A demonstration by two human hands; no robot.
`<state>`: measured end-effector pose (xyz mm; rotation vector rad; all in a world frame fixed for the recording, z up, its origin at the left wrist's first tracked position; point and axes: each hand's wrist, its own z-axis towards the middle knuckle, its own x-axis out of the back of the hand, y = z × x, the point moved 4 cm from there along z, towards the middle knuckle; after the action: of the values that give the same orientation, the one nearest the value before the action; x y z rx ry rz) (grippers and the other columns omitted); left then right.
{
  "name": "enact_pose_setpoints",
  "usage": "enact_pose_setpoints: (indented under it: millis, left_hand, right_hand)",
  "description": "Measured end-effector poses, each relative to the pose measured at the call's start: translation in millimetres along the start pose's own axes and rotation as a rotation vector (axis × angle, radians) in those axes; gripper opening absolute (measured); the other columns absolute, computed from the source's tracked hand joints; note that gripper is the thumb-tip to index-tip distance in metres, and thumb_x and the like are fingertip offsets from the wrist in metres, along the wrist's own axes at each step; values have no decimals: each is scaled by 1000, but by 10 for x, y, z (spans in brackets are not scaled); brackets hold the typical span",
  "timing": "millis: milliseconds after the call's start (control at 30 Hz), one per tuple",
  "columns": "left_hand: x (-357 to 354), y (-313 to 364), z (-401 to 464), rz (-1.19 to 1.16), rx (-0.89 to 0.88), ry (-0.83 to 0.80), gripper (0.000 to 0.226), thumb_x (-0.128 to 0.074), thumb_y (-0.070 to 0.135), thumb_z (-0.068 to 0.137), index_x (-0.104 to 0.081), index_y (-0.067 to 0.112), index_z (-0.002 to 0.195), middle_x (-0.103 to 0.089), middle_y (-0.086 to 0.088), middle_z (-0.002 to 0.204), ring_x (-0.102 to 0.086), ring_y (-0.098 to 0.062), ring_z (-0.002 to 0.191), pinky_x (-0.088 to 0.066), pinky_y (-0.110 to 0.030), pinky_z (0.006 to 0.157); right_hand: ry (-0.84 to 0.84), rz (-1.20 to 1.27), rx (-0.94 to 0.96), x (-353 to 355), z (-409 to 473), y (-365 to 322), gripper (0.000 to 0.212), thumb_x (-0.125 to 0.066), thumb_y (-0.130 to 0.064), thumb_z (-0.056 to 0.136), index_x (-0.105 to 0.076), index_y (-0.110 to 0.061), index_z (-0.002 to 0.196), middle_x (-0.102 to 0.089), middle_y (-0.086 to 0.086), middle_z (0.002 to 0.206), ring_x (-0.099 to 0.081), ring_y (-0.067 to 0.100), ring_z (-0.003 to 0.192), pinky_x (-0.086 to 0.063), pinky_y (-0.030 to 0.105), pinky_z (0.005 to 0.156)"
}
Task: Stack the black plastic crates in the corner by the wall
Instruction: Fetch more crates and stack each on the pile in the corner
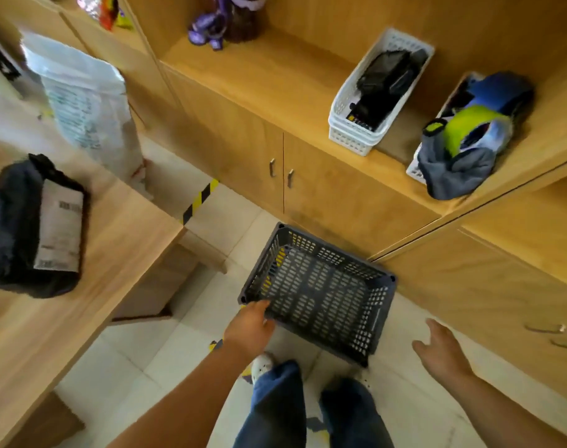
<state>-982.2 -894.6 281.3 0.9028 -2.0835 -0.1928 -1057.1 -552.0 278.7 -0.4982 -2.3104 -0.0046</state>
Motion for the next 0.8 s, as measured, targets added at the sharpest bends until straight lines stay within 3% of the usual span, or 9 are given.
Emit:
enact_pose_setpoints:
  millis: [167, 267, 433, 633, 800]
  left_hand:
    - [-124, -407, 581, -60, 117, -57, 47, -47, 26, 96, -39, 19, 142, -48, -6, 139, -49, -24, 125, -39, -30, 101]
    - [-343, -687, 1080, -154, 209, -95, 46, -49, 25, 93, -44, 18, 138, -57, -11, 130, -60, -30, 111, -49, -41, 93]
    - [-570, -854, 1930, -133, 249, -76, 30, -48, 20, 92, -53, 12, 120, -62, -14, 115, -59, -26, 94, -47, -32, 75]
    - [-910, -1104, 2806, -199, 301, -9, 55, -55, 21, 88, -38, 10, 139, -51, -18, 131, -54, -37, 114, -47, -46, 96]
    - [-1112, -1230, 3258, -331, 381, 17, 68, -58, 25, 87, -27, 14, 147, -48, -18, 138, -53, -37, 117, -43, -47, 101]
  right_hand:
    - [-49, 123, -126, -493, 292, -32, 65, -53, -25, 91, -24, -10, 147, -30, 14, 151, -37, 31, 134, -34, 38, 107]
    - [-81, 123, -149, -740, 608, 3, 64, -52, -25, 92, -22, -12, 148, -28, 12, 153, -37, 28, 134, -34, 36, 106]
    - [-68, 134, -172, -1153, 1316, 164, 65, -52, -23, 91, -23, -9, 147, -29, 15, 152, -38, 30, 134, -34, 38, 107]
    - [13, 291, -237, -1640, 2133, 307, 69, -59, -18, 88, -25, -3, 146, -35, 20, 148, -40, 37, 131, -37, 39, 99]
    - [74, 537, -428, -1948, 2563, 472, 87, -68, -25, 83, -14, -3, 148, -26, 20, 152, -30, 39, 137, -32, 46, 109]
